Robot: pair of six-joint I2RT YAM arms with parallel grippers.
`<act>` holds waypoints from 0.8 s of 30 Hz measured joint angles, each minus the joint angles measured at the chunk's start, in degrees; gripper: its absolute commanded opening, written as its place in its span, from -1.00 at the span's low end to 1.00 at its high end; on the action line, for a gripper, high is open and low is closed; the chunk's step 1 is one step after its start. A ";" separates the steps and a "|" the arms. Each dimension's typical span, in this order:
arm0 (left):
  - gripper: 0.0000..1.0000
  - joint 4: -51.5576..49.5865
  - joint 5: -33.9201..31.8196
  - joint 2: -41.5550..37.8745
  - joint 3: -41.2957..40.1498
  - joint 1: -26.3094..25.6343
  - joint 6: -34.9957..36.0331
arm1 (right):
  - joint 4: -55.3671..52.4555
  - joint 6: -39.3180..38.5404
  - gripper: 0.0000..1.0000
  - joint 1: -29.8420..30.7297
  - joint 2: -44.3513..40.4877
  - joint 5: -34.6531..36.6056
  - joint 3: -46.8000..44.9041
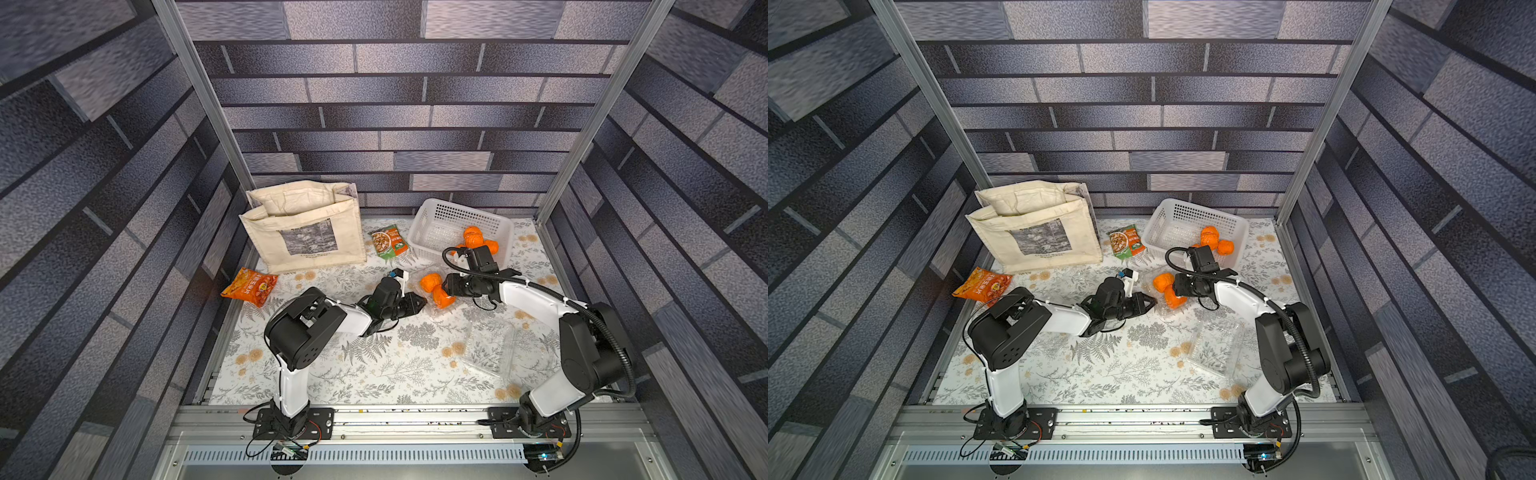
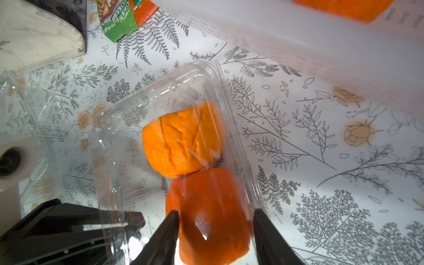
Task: Take oranges out of containers
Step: Open the packing box at the center of the board.
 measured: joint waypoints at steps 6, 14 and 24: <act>-1.00 0.24 -1.07 -0.20 -0.35 0.00 0.35 | 0.02 0.00 0.08 0.22 -0.07 0.04 -0.04; -1.00 1.22 -1.29 -3.10 -2.19 0.00 0.39 | -1.27 -0.68 0.40 0.66 -2.73 -1.70 -1.25; -1.00 -3.13 -1.03 -11.30 -2.49 0.26 1.42 | -8.37 -2.19 0.54 -0.74 -15.08 -1.20 -1.77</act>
